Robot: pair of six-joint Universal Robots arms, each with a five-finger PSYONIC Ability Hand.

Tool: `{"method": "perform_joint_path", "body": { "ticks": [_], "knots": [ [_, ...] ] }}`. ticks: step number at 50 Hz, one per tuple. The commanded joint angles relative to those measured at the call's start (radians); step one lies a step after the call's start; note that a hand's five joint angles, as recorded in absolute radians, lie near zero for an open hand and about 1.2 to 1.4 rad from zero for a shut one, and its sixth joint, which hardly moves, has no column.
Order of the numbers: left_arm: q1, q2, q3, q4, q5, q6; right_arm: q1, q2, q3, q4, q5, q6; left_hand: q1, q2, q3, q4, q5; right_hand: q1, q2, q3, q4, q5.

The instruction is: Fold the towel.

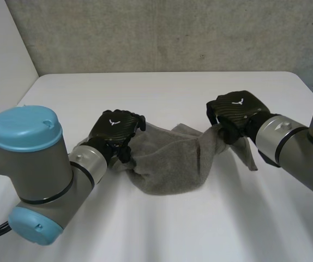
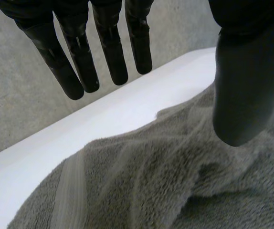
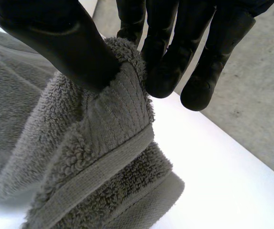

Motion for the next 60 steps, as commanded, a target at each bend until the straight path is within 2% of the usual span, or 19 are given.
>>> {"method": "perform_joint_path", "body": {
  "ticks": [1, 3, 9, 11, 12, 14, 15, 16, 18, 21, 30, 32, 35, 41, 43, 47, 49, 55, 60],
  "knots": [
    [0.024, -0.088, 0.043, 0.005, 0.003, 0.08, -0.039, -0.011, 0.006, 0.008, 0.004, -0.002, -0.131, -0.126, -0.121, -0.131, -0.286, 0.062, 0.042, 0.036, 0.034, 0.043],
    [0.028, -0.149, 0.078, 0.005, 0.001, 0.149, -0.045, -0.008, 0.025, 0.006, 0.001, -0.001, -0.12, -0.114, -0.109, -0.12, -0.274, 0.062, 0.042, 0.036, 0.034, 0.043],
    [0.031, -0.235, 0.138, 0.008, -0.002, 0.2, -0.056, -0.01, 0.058, 0.005, -0.005, -0.002, 0.004, 0.009, 0.014, 0.004, -0.151, 0.062, 0.042, 0.036, 0.034, 0.043],
    [0.029, -0.278, 0.176, 0.006, -0.002, 0.203, -0.056, -0.008, 0.069, 0.003, -0.005, -0.004, 0.226, 0.231, 0.236, 0.226, 0.071, 0.062, 0.042, 0.036, 0.034, 0.043],
    [0.029, -0.278, 0.176, 0.006, -0.002, 0.203, -0.056, -0.008, 0.069, 0.003, -0.005, -0.004, 0.227, 0.232, 0.237, 0.227, 0.073, 0.062, 0.042, 0.036, 0.034, 0.043],
    [0.026, -0.288, 0.187, 0.003, 0.003, 0.2, -0.057, -0.007, 0.072, -0.001, -0.003, -0.004, 0.586, 0.592, 0.597, 0.586, 0.432, 0.062, 0.042, 0.036, 0.034, 0.043],
    [0.026, -0.288, 0.187, 0.003, 0.003, 0.2, -0.057, -0.007, 0.072, -0.001, -0.003, -0.004, 0.588, 0.593, 0.599, 0.588, 0.434, 0.062, 0.042, 0.036, 0.034, 0.043],
    [0.02, -0.285, 0.185, 0.001, 0.0, 0.2, -0.062, -0.008, 0.072, -0.001, -0.002, -0.004, 0.785, 0.791, 0.796, 0.786, 0.631, 0.062, 0.042, 0.036, 0.034, 0.043],
    [0.014, -0.272, 0.179, 0.0, -0.004, 0.198, -0.074, -0.013, 0.071, -0.006, 0.0, -0.004, 0.793, 0.798, 0.804, 0.793, 0.639, 0.062, 0.042, 0.036, 0.034, 0.043],
    [0.006, -0.223, 0.15, -0.005, -0.007, 0.188, -0.103, -0.031, 0.061, -0.008, -0.002, -0.004, 0.793, 0.799, 0.804, 0.793, 0.639, 0.062, 0.042, 0.036, 0.034, 0.043],
    [0.0, 0.081, -0.056, -0.043, -0.011, 0.178, -0.134, -0.051, 0.038, 0.0, -0.006, -0.009, 0.793, 0.799, 0.804, 0.793, 0.639, 0.062, 0.042, 0.036, 0.034, 0.043],
    [-0.021, 0.185, -0.143, -0.072, -0.005, 0.178, -0.136, -0.051, 0.038, 0.003, -0.005, -0.012, 0.793, 0.799, 0.804, 0.793, 0.639, 0.062, 0.042, 0.036, 0.034, 0.043],
    [-0.067, 0.236, -0.216, -0.092, -0.002, 0.181, -0.132, -0.05, 0.04, 0.003, -0.005, -0.013, 0.793, 0.799, 0.804, 0.793, 0.639, 0.062, 0.042, 0.036, 0.034, 0.043],
    [-0.158, 0.225, -0.264, -0.126, -0.002, 0.183, -0.129, -0.045, 0.04, 0.003, -0.005, -0.013, 0.793, 0.799, 0.804, 0.793, 0.639, 0.062, 0.042, 0.036, 0.034, 0.043],
    [-0.183, 0.221, -0.258, -0.17, -0.002, 0.181, -0.128, -0.041, 0.042, 0.003, -0.006, -0.013, 0.458, 0.463, 0.468, 0.458, 0.303, 0.062, 0.042, 0.036, 0.034, 0.043],
    [-0.18, 0.225, -0.229, -0.193, -0.002, 0.191, -0.126, -0.033, 0.043, 0.003, -0.006, -0.012, 0.341, 0.347, 0.352, 0.341, 0.187, 0.062, 0.042, 0.036, 0.034, 0.043],
    [-0.161, 0.225, -0.168, -0.193, -0.013, 0.194, -0.122, -0.03, 0.045, 0.003, -0.006, -0.013, 0.069, 0.075, 0.08, 0.07, -0.085, 0.062, 0.042, 0.036, 0.034, 0.043],
    [-0.069, 0.202, -0.057, -0.187, -0.007, 0.194, -0.122, -0.025, 0.049, 0.003, -0.006, -0.013, -0.014, -0.008, -0.003, -0.014, -0.168, 0.062, 0.042, 0.036, 0.034, 0.043],
    [0.004, 0.043, 0.133, -0.164, -0.002, 0.186, -0.12, -0.024, 0.061, -0.001, -0.006, -0.012, -0.02, -0.014, -0.009, -0.02, -0.174, 0.062, 0.042, 0.036, 0.034, 0.043]
  ]
}}
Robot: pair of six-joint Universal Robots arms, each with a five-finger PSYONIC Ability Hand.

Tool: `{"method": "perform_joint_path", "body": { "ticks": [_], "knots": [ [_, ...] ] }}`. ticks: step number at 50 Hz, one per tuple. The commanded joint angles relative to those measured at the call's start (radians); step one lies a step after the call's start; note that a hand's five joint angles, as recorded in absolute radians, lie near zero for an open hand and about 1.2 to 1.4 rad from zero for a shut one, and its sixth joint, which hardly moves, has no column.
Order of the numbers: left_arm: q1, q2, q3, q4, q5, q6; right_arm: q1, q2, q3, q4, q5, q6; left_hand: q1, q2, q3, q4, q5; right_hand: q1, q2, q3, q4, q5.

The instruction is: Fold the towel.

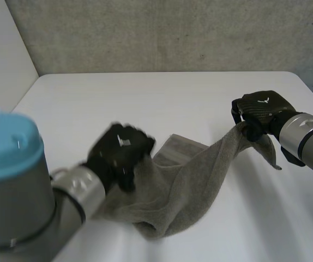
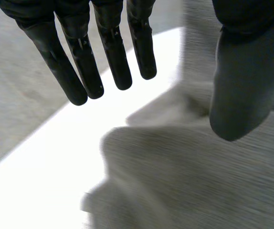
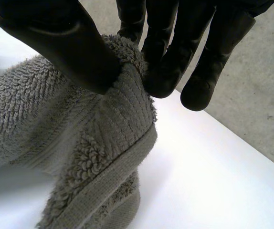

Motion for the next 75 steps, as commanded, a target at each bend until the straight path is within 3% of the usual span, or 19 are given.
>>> {"method": "perform_joint_path", "body": {
  "ticks": [1, 11, 17, 24, 33, 38, 39, 41, 47, 50, 52, 53, 54, 55, 57, 59, 63, 75],
  "knots": [
    [0.095, -0.152, 0.203, 0.025, 0.005, -0.008, 0.001, 0.002, 0.013, -0.004, 0.0, 0.001, -0.107, -0.107, -0.096, -0.108, -0.261, 0.062, 0.042, 0.036, 0.034, 0.043],
    [0.123, -0.449, 0.418, 0.022, 0.025, -0.008, 0.0, 0.022, 0.028, -0.009, -0.014, 0.001, -0.119, -0.118, -0.108, -0.12, -0.273, 0.062, 0.042, 0.036, 0.034, 0.043],
    [0.123, -0.489, 0.422, 0.022, 0.09, -0.015, 0.0, 0.031, 0.034, -0.009, -0.02, -0.002, -0.122, -0.121, -0.111, -0.123, -0.276, 0.062, 0.042, 0.036, 0.034, 0.043],
    [0.121, -0.497, 0.402, -0.004, 0.197, -0.119, 0.0, 0.054, 0.034, -0.01, -0.02, -0.006, -0.116, -0.115, -0.105, -0.117, -0.27, 0.062, 0.042, 0.036, 0.034, 0.043],
    [0.123, -0.503, 0.404, -0.064, 0.223, -0.12, 0.001, 0.088, 0.019, -0.007, -0.02, -0.026, 0.002, 0.002, 0.013, 0.0, -0.153, 0.062, 0.042, 0.036, 0.034, 0.043],
    [0.126, -0.546, 0.436, -0.072, 0.197, -0.051, 0.001, 0.149, -0.044, -0.001, -0.018, -0.062, 0.45, 0.45, 0.461, 0.448, 0.295, 0.062, 0.042, 0.036, 0.034, 0.043],
    [0.126, -0.546, 0.436, -0.072, 0.197, -0.051, 0.001, 0.149, -0.044, -0.001, -0.018, -0.062, 0.451, 0.451, 0.462, 0.449, 0.297, 0.062, 0.042, 0.036, 0.034, 0.043],
    [0.126, -0.57, 0.471, -0.072, 0.133, 0.004, 0.001, 0.18, -0.096, -0.007, -0.012, -0.114, 0.705, 0.705, 0.716, 0.703, 0.551, 0.062, 0.042, 0.036, 0.034, 0.043],
    [0.129, -0.583, 0.559, -0.05, -0.008, 0.127, 0.009, 0.231, -0.225, -0.047, 0.009, -0.229, 0.706, 0.706, 0.717, 0.704, 0.552, 0.062, 0.042, 0.036, 0.034, 0.043],
    [0.138, -0.564, 0.646, 0.033, -0.083, 0.176, 0.021, 0.251, -0.323, -0.186, 0.065, -0.276, 0.706, 0.706, 0.717, 0.704, 0.552, 0.062, 0.042, 0.036, 0.034, 0.043],
    [0.14, -0.505, 0.692, 0.193, -0.12, 0.169, 0.032, 0.222, -0.34, -0.492, 0.129, -0.281, 0.706, 0.706, 0.717, 0.704, 0.552, 0.062, 0.042, 0.036, 0.034, 0.043],
    [0.14, -0.504, 0.692, 0.194, -0.12, 0.169, 0.032, 0.222, -0.34, -0.493, 0.129, -0.281, 0.706, 0.706, 0.717, 0.704, 0.552, 0.062, 0.042, 0.036, 0.034, 0.043],
    [0.141, -0.445, 0.692, 0.291, -0.126, 0.155, 0.038, 0.19, -0.31, -0.672, 0.146, -0.281, 0.706, 0.706, 0.717, 0.704, 0.552, 0.062, 0.042, 0.036, 0.034, 0.043],
    [0.141, -0.445, 0.692, 0.292, -0.126, 0.155, 0.038, 0.189, -0.309, -0.674, 0.146, -0.281, 0.706, 0.706, 0.717, 0.704, 0.552, 0.062, 0.042, 0.036, 0.034, 0.043],
    [0.141, -0.341, 0.659, 0.46, -0.131, 0.1, 0.05, 0.116, -0.233, -0.966, 0.152, -0.278, 0.706, 0.706, 0.717, 0.704, 0.552, 0.062, 0.042, 0.036, 0.034, 0.043],
    [0.143, -0.299, 0.636, 0.515, -0.13, 0.072, 0.055, 0.096, -0.207, -1.01, 0.146, -0.281, 0.706, 0.706, 0.717, 0.704, 0.552, 0.062, 0.042, 0.036, 0.034, 0.043],
    [0.141, -0.228, 0.571, 0.537, -0.123, 0.035, 0.067, 0.087, -0.196, -0.899, 0.138, -0.278, 0.706, 0.706, 0.717, 0.704, 0.552, 0.062, 0.042, 0.036, 0.034, 0.043],
    [0.143, -0.268, 0.311, 0.453, -0.11, 0.048, 0.081, 0.169, -0.159, -0.497, 0.1, -0.287, 0.706, 0.706, 0.717, 0.704, 0.552, 0.062, 0.042, 0.036, 0.034, 0.043]
  ]
}}
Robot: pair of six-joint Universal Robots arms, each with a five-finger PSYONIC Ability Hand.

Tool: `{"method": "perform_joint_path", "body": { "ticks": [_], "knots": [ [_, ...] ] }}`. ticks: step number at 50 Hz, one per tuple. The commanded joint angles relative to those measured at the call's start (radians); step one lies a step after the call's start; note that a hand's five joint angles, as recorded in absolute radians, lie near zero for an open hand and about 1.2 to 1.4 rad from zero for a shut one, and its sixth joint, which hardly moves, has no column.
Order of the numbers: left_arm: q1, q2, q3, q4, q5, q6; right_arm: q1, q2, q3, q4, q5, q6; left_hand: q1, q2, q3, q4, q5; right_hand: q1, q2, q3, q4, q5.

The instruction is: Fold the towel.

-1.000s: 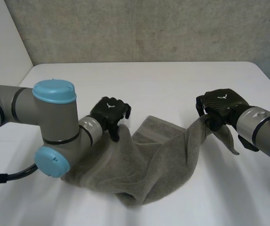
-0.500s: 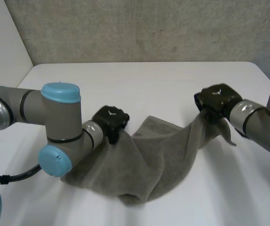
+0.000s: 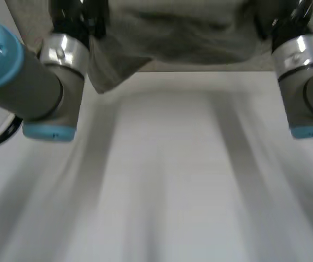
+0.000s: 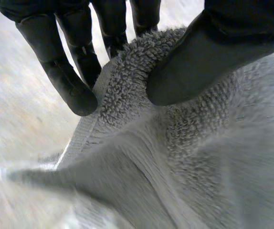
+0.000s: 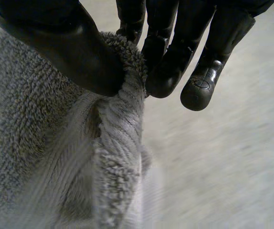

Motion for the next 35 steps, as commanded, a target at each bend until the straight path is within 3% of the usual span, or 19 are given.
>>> {"method": "perform_joint_path", "body": {
  "ticks": [1, 7, 17, 19, 24, 30, 35],
  "knots": [
    [0.002, -0.047, -0.22, -0.086, 0.008, 0.017, 0.007, 0.074, 0.039, 0.345, -0.028, -0.008, -0.068, -0.111, -0.149, -0.123, -0.292, 0.062, 0.042, 0.036, 0.034, 0.043],
    [0.002, -0.069, -0.392, -0.138, 0.009, 0.084, -0.002, 0.108, 0.124, 0.528, -0.042, -0.004, -0.068, -0.111, -0.149, -0.123, -0.292, 0.062, 0.042, 0.036, 0.034, 0.043],
    [-0.016, -0.067, -0.553, -0.144, 0.009, 0.235, -0.007, 0.156, 0.27, 0.567, -0.027, -0.007, -0.068, -0.111, -0.149, -0.123, -0.292, 0.062, 0.042, 0.036, 0.034, 0.043],
    [-0.017, -0.064, -0.561, -0.144, 0.009, 0.235, -0.005, 0.156, 0.285, 0.562, -0.03, 0.004, -0.068, -0.111, -0.149, -0.123, -0.292, 0.004, -0.016, -0.022, -0.023, -0.015],
    [-0.021, -0.053, -0.575, -0.144, 0.008, 0.235, -0.007, 0.147, 0.31, 0.556, -0.016, 0.007, -0.068, -0.111, -0.149, -0.123, -0.292, -0.506, -0.526, -0.532, -0.533, -0.525],
    [-0.011, -0.047, -0.574, -0.143, 0.008, 0.235, -0.008, 0.139, 0.313, 0.559, -0.01, 0.01, -0.068, -0.111, -0.149, -0.123, -0.292, -0.677, -0.697, -0.703, -0.704, -0.696],
    [-0.01, -0.047, -0.574, -0.143, 0.006, 0.235, -0.025, 0.101, 0.32, 0.568, -0.01, 0.099, -0.068, -0.111, -0.149, -0.123, -0.292, -0.732, -0.752, -0.759, -0.76, -0.751]
  ]
}}
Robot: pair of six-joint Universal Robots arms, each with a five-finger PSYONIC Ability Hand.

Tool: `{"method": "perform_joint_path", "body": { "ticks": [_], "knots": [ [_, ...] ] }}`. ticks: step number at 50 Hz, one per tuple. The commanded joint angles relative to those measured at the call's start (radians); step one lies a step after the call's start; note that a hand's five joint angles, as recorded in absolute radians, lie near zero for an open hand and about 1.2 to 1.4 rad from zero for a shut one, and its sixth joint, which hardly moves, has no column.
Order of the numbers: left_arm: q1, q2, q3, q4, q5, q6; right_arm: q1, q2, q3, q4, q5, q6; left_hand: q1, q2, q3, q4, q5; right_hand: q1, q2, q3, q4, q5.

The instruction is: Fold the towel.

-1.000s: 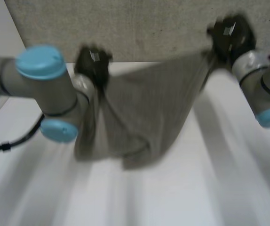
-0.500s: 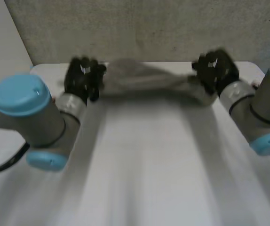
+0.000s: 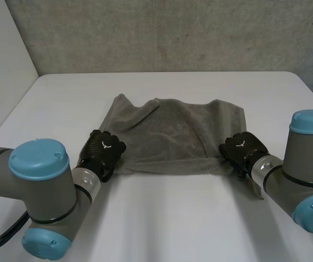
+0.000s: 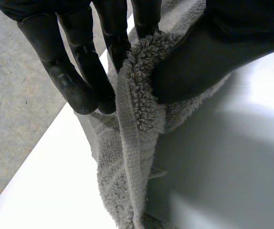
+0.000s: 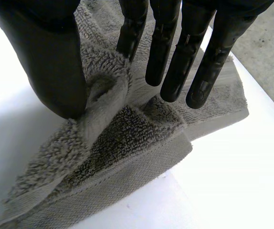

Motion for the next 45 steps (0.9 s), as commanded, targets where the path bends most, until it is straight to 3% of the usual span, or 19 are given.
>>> {"method": "perform_joint_path", "body": {
  "ticks": [1, 21, 27, 45],
  "knots": [
    [0.005, 0.0, 0.003, 0.0, -0.001, -0.002, -0.017, -0.039, 0.005, 0.01, 0.001, 0.084, -0.068, -0.111, -0.152, -0.131, -0.292, -0.108, -0.105, -0.097, -0.087, -0.072],
    [0.023, 0.026, 0.004, 0.0, -0.001, -0.003, -0.118, -0.084, 0.011, 0.074, -0.028, 0.347, -0.068, -0.111, -0.152, -0.131, -0.292, -0.131, -0.129, -0.121, -0.111, -0.096],
    [0.031, 0.039, 0.008, 0.0, -0.001, -0.005, -0.124, -0.073, 0.008, 0.156, -0.105, 0.387, -0.068, -0.111, -0.152, -0.131, -0.292, -0.166, -0.164, -0.156, -0.146, -0.131],
    [0.041, 0.063, 0.004, 0.003, -0.003, -0.006, -0.116, 0.004, -0.023, 0.162, -0.122, 0.492, -0.068, -0.111, -0.152, -0.131, -0.292, -0.114, -0.111, -0.104, -0.094, -0.078]
  ]
}}
